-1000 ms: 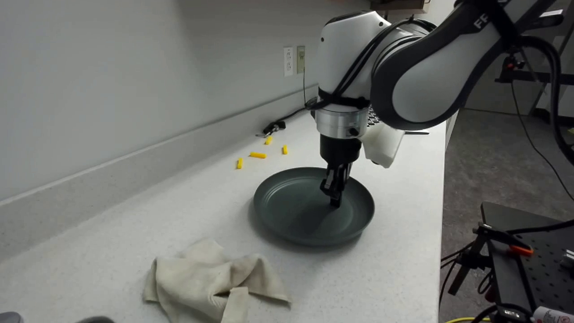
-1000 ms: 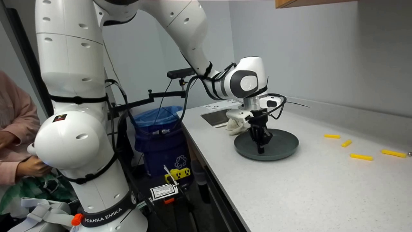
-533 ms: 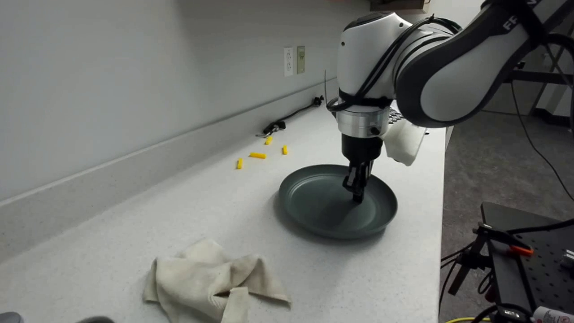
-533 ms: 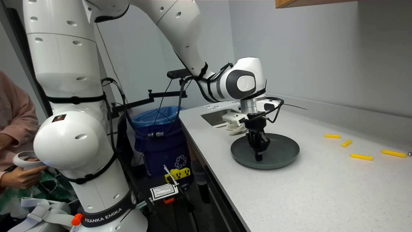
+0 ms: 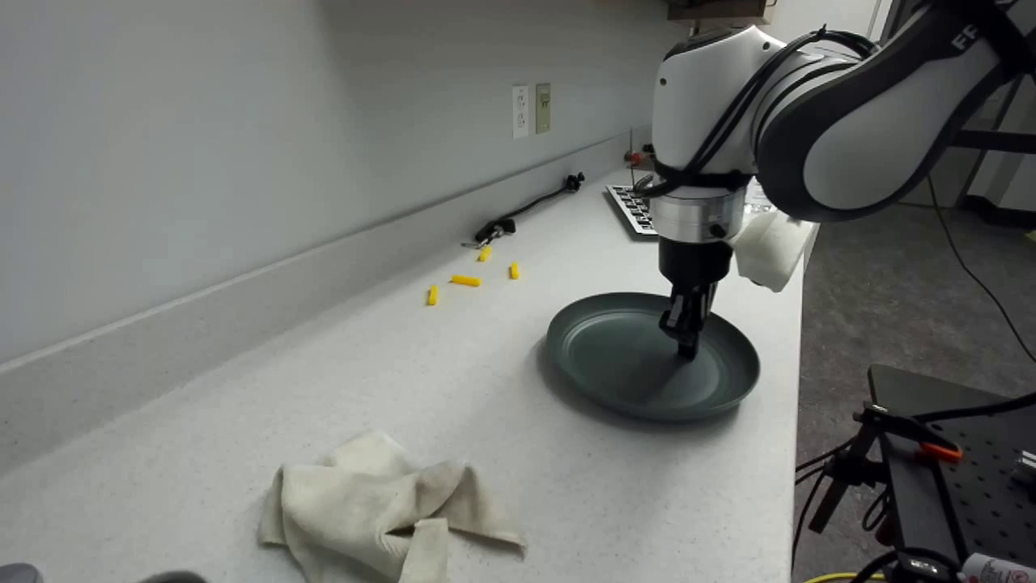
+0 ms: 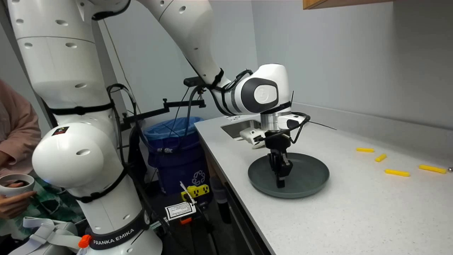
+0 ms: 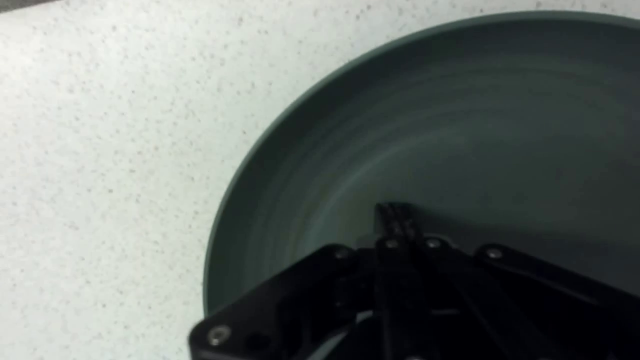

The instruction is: Wipe the plate with the towel, put the towel on the counter then move the plate backwards

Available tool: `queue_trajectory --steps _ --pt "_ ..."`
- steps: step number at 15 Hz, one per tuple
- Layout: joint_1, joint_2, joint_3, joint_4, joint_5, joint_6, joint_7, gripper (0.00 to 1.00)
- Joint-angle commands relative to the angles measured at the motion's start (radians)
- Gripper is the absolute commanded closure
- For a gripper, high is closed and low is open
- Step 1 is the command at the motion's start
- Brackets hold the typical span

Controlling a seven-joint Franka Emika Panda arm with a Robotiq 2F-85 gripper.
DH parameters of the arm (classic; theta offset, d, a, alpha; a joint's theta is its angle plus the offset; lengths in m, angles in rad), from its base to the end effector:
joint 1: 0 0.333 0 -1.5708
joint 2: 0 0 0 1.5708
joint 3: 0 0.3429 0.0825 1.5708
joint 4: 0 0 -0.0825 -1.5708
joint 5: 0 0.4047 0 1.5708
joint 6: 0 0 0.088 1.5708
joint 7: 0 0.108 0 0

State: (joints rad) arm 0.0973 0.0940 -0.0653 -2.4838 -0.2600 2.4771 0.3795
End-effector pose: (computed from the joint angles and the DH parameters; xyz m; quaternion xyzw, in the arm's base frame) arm 0.4767 0.0156 0.2524 0.9935 -0.0668 -0.0332 0.0863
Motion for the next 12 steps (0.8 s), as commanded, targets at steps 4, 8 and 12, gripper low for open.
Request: queue_trajectory --steps 4,8,12 --pt "-0.044 -0.074 0.008 -0.093 -0.029 -0.001 0.066 1.00" --pt "-0.053 -0.086 0.012 -0.107 -0.025 -0.003 0.090 1.00" --pt "-0.060 -0.088 0.013 -0.124 -0.024 0.057 0.083 1.00"
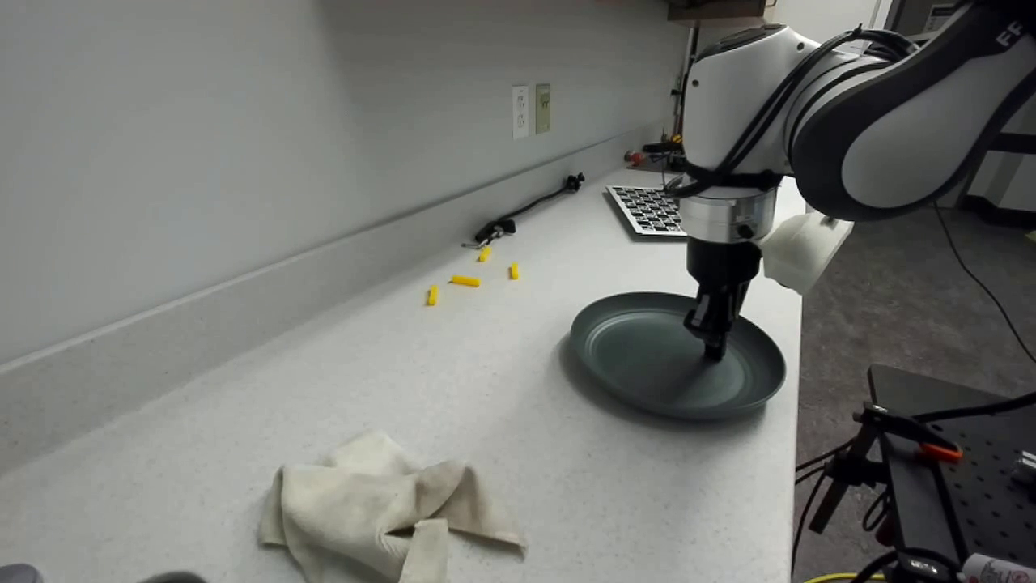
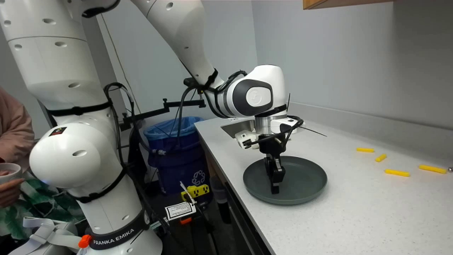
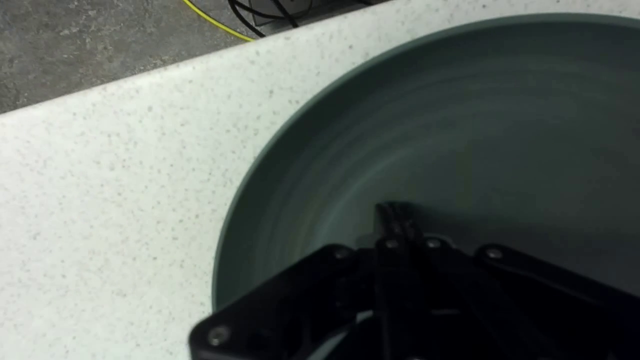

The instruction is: Wipe the plate with the towel, put the towel on the counter then move the plate backwards

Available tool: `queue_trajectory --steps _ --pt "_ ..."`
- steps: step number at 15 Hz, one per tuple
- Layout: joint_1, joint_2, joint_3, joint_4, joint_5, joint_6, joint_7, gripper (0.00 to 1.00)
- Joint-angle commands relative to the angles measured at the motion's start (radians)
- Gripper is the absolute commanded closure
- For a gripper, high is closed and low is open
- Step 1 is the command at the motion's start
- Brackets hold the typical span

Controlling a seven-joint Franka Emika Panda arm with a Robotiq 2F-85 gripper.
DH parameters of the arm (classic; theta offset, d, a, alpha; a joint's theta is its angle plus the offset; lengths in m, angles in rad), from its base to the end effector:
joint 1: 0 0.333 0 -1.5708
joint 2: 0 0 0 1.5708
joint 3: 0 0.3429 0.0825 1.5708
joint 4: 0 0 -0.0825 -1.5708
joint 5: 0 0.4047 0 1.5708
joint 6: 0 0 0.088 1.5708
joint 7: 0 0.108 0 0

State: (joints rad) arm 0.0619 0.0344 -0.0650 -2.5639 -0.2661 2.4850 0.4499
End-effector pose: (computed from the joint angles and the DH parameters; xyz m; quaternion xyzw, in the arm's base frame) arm 0.4492 -0.0006 0.2518 0.9888 -0.1156 -0.0380 0.0866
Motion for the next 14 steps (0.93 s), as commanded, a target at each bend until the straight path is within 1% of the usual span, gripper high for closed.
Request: queue_trajectory --steps 1,3,9,11,14 --pt "-0.026 -0.029 0.011 -0.050 -0.028 0.071 0.011 1.00" --pt "-0.032 -0.030 0.008 -0.059 -0.067 0.116 0.011 1.00" --pt "-0.063 -0.021 -0.013 -0.079 -0.321 0.279 0.055 1.00" --pt "-0.072 -0.019 -0.015 -0.087 -0.345 0.307 0.044 1.00" --pt "-0.068 -0.011 -0.023 -0.100 -0.326 0.349 0.015 1.00"
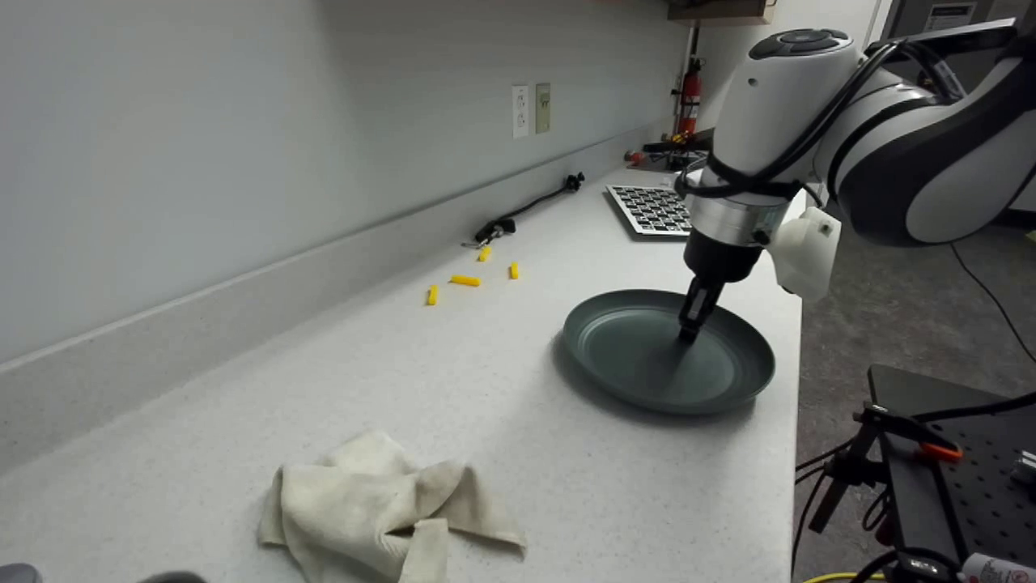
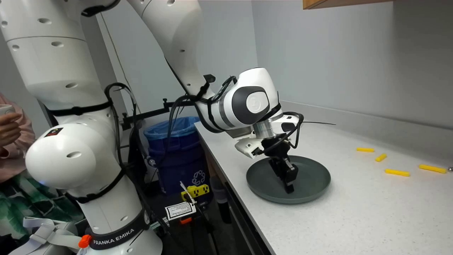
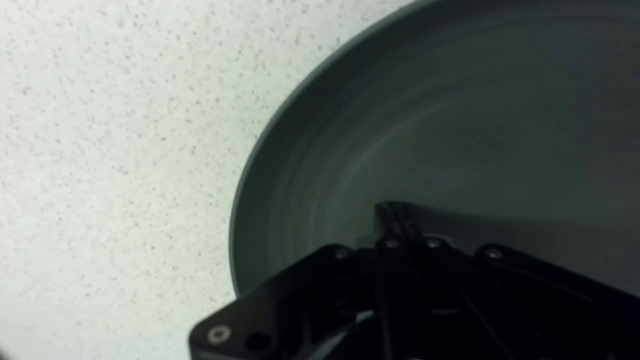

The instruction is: Wipe the plate with the towel, put the towel on the counter then move the plate backwards

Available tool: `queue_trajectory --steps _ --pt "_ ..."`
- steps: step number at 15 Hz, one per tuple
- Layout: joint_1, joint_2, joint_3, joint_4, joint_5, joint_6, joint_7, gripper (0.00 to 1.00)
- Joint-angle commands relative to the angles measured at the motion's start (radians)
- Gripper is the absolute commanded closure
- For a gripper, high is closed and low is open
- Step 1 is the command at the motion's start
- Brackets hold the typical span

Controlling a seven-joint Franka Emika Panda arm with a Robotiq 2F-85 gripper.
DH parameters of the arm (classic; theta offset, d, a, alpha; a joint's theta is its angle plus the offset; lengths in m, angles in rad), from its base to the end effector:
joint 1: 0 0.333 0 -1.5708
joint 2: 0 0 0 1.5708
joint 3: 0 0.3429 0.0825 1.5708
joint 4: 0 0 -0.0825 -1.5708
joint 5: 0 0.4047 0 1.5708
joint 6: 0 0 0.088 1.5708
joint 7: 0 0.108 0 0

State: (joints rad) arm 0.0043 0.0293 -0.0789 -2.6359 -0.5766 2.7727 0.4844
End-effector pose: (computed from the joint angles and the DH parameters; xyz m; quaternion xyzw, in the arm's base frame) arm 0.4448 -0.0098 0.2504 0.9916 -0.0148 0.0741 0.1048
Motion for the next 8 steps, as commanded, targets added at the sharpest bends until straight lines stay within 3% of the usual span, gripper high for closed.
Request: queue_trajectory --steps 1,8 --pt "-0.010 -0.005 -0.009 -0.033 -0.004 0.074 -0.034 1.00" --pt "-0.010 0.003 -0.016 -0.050 0.018 0.145 -0.115 1.00"
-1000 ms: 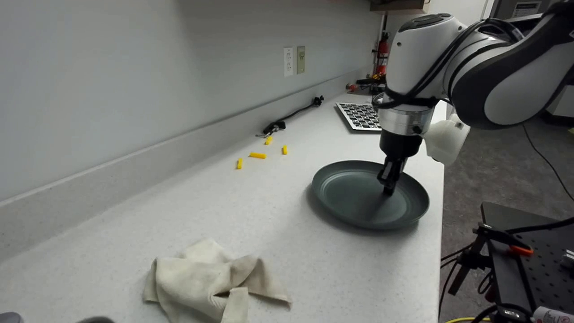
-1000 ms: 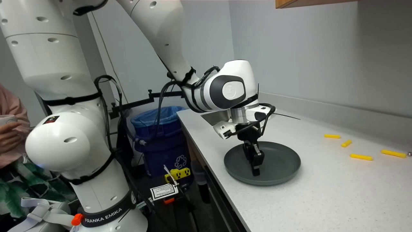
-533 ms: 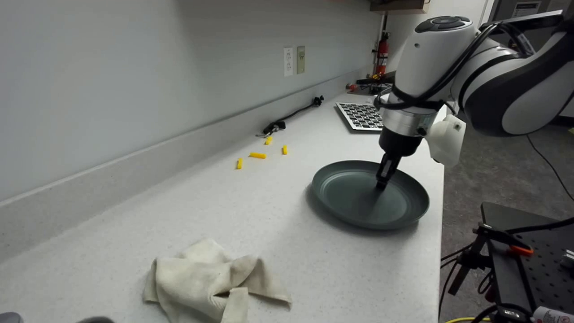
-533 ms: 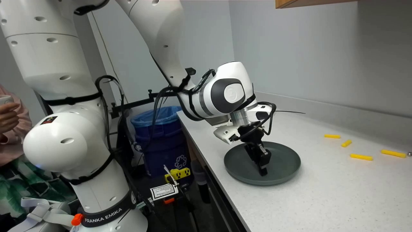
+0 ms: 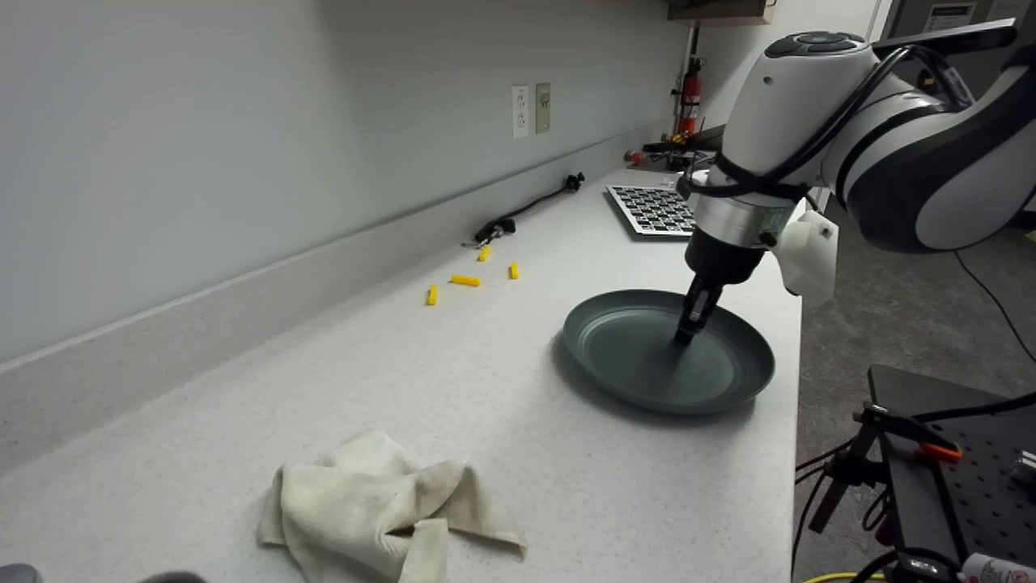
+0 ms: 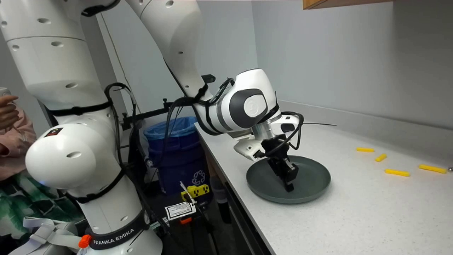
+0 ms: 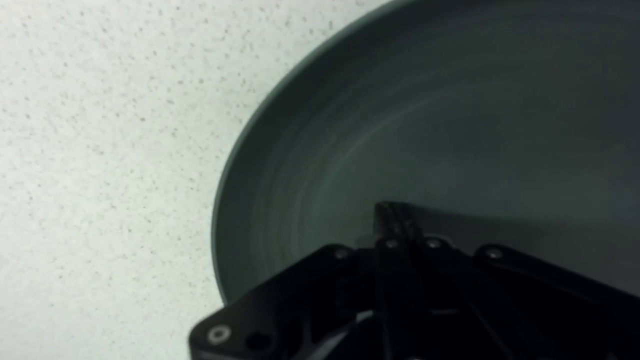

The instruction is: Wipe the plate with the towel, put the towel on the counter then move the plate backwards

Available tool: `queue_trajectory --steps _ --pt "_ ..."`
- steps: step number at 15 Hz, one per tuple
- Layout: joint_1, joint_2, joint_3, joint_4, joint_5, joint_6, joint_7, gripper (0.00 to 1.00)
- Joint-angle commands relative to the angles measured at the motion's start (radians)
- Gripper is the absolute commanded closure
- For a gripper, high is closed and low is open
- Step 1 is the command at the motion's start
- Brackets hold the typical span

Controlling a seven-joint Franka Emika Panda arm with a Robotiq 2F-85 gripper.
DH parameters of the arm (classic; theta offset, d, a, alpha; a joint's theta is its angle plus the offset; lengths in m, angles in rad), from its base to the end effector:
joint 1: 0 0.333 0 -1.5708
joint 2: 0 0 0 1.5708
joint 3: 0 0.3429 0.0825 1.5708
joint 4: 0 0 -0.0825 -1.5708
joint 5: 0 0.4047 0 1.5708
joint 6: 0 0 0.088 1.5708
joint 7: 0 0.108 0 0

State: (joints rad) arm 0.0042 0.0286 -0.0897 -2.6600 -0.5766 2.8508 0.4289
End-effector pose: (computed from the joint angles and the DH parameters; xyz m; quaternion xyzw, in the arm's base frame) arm 0.4410 -0.0088 0.2495 0.9914 0.0132 0.0941 0.0898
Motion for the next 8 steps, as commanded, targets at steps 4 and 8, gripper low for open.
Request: queue_trajectory --steps 4,8 --pt "-0.008 0.005 -0.001 -0.038 0.077 0.075 -0.146 1.00" --pt "0.082 -0.205 0.143 0.020 0.399 -0.224 -0.273 1.00"
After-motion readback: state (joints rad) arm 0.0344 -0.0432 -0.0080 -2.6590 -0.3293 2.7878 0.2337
